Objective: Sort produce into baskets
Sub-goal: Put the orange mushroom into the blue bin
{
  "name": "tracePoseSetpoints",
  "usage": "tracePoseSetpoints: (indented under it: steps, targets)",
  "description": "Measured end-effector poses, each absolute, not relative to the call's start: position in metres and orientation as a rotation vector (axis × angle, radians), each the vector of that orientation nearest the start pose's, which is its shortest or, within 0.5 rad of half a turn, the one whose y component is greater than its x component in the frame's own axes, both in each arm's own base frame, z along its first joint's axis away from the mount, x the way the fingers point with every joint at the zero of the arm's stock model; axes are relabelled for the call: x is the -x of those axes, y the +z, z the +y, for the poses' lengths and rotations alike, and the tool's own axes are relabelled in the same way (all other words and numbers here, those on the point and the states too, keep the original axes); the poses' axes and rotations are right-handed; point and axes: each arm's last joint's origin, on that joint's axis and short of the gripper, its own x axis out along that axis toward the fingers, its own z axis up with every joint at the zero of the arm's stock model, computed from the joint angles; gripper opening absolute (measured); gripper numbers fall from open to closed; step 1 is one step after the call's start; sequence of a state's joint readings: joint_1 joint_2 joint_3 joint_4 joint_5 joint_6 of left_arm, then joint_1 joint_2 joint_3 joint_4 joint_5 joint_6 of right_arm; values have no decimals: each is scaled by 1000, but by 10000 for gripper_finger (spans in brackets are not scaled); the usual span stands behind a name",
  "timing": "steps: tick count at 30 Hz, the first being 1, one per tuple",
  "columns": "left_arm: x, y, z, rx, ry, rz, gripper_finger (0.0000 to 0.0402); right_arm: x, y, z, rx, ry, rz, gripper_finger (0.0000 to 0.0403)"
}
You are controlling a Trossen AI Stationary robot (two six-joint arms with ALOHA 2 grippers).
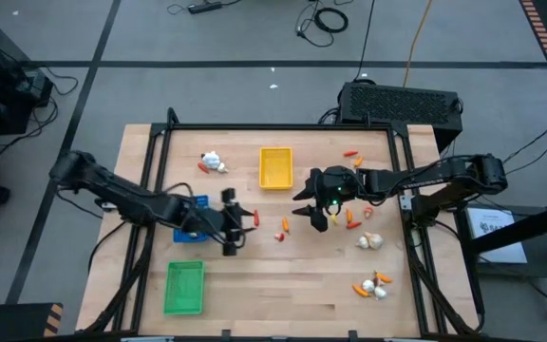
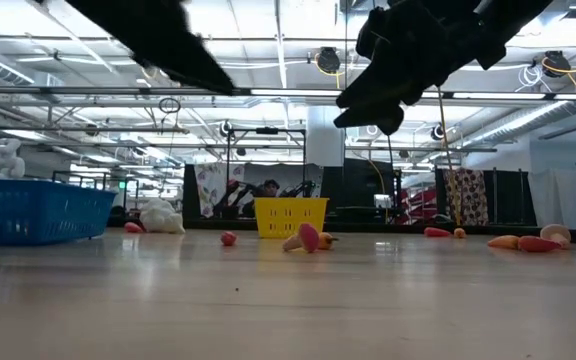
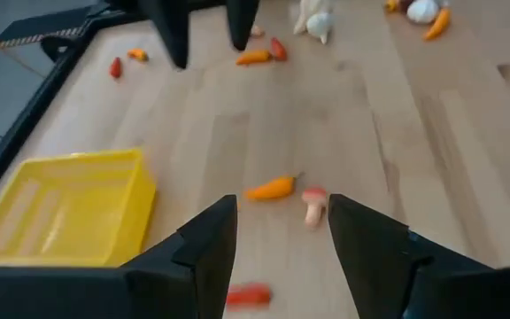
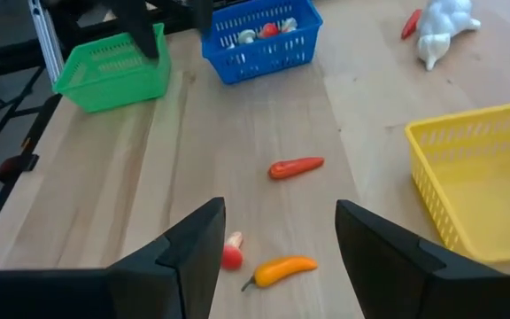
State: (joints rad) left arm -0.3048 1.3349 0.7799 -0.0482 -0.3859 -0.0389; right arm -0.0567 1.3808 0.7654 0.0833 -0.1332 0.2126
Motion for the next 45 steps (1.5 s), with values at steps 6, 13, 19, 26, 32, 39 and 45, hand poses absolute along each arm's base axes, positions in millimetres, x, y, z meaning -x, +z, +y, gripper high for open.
tracePoseSetpoints:
  steps: [6,13,19,26,32,39,45]
  targets:
    - [-305,185,-74,-112,7,559,187,-286,218,-6,-266,35,578,205]
    - [-327,150,-70,-90,-1,571,187,-285,216,0,-259,54,603,205]
    - [-337,137,-71,-71,-104,615,187,-285,216,1,-235,62,605,205]
    - [-340,137,-67,-76,-89,610,230,-284,216,1,-233,61,610,205]
    - [-341,137,-62,-72,-71,608,292,-284,216,1,-230,61,611,205]
    - [-346,118,-63,-54,-50,627,295,-285,216,1,-208,63,606,205]
    - [-350,104,-63,-55,-46,629,295,-284,216,0,-208,63,607,205]
